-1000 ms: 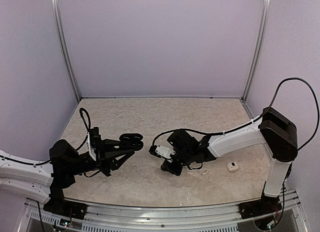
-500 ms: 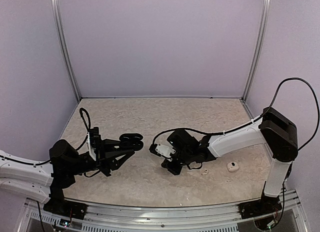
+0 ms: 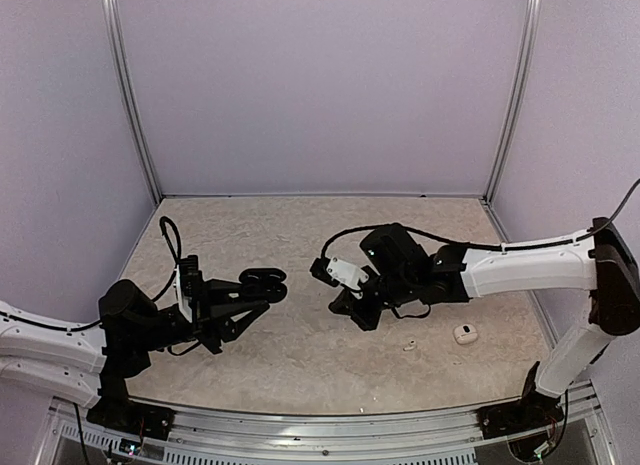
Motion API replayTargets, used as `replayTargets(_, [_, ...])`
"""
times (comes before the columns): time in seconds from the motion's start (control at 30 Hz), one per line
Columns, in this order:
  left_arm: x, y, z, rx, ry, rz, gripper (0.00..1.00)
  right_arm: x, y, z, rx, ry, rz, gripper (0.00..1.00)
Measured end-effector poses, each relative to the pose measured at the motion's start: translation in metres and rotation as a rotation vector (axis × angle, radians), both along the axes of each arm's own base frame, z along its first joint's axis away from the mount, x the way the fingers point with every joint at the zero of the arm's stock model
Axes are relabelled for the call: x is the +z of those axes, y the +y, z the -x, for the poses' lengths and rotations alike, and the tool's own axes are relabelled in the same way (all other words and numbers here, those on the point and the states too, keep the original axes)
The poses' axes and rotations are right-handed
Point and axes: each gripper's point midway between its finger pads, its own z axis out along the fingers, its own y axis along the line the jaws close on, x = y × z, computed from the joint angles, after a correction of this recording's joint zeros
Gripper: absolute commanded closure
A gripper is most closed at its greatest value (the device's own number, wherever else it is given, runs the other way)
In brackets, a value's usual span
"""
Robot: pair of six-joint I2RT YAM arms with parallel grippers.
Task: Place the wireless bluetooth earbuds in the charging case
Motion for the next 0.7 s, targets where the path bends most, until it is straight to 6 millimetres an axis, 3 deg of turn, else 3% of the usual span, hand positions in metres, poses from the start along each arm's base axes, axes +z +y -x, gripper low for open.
replayTargets(0.4, [-0.005,-0.001,0.011,-0.063,-0.003,-0.031,1.00,0.148,-0.019,0.065,0.250,-0.057,-0.236,1.00])
replayTargets(0.57, [-0.011,-0.003,0.016,-0.097,0.005,-0.058,1.00,0.185,-0.011,0.098,0.368,-0.068,-0.277,1.00])
replayTargets(0.7, [-0.015,-0.005,0.019,-0.122,0.014,-0.075,1.00,0.199,0.000,0.123,0.453,-0.065,-0.273,1.00])
